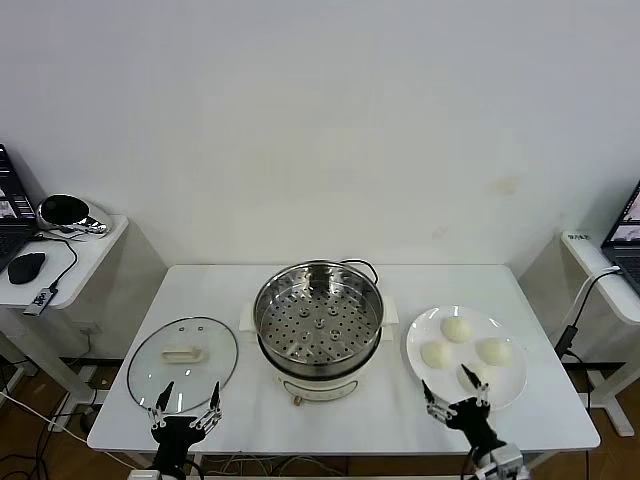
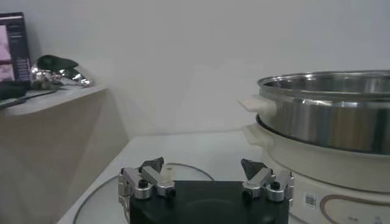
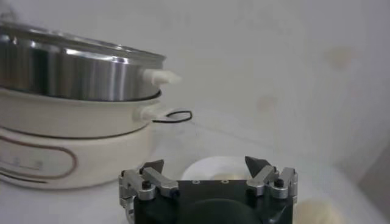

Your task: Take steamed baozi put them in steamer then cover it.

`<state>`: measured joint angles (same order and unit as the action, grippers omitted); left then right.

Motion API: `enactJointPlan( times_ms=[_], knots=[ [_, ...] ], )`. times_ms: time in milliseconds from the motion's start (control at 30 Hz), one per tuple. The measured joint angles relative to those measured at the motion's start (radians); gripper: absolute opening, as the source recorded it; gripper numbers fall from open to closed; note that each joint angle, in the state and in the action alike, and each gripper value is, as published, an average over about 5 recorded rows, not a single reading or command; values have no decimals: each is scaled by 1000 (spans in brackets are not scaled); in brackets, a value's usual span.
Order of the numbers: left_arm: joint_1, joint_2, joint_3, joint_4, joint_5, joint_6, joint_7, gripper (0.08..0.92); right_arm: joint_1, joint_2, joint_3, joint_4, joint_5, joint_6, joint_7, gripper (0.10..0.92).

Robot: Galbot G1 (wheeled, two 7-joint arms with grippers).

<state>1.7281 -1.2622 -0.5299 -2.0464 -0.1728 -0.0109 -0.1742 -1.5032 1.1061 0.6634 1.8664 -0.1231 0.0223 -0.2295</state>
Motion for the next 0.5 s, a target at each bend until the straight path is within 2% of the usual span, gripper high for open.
enactJointPlan(
  times_ms=[167,500],
  knots=[
    [1,11,-8,-4,7,0,3,823,75,-120,-2,-19,-65,-54,-89,823],
    [-2,25,-30,-21,28,3,4,823,369,-410,-158,-136,-178,-120,-395,823]
  ],
)
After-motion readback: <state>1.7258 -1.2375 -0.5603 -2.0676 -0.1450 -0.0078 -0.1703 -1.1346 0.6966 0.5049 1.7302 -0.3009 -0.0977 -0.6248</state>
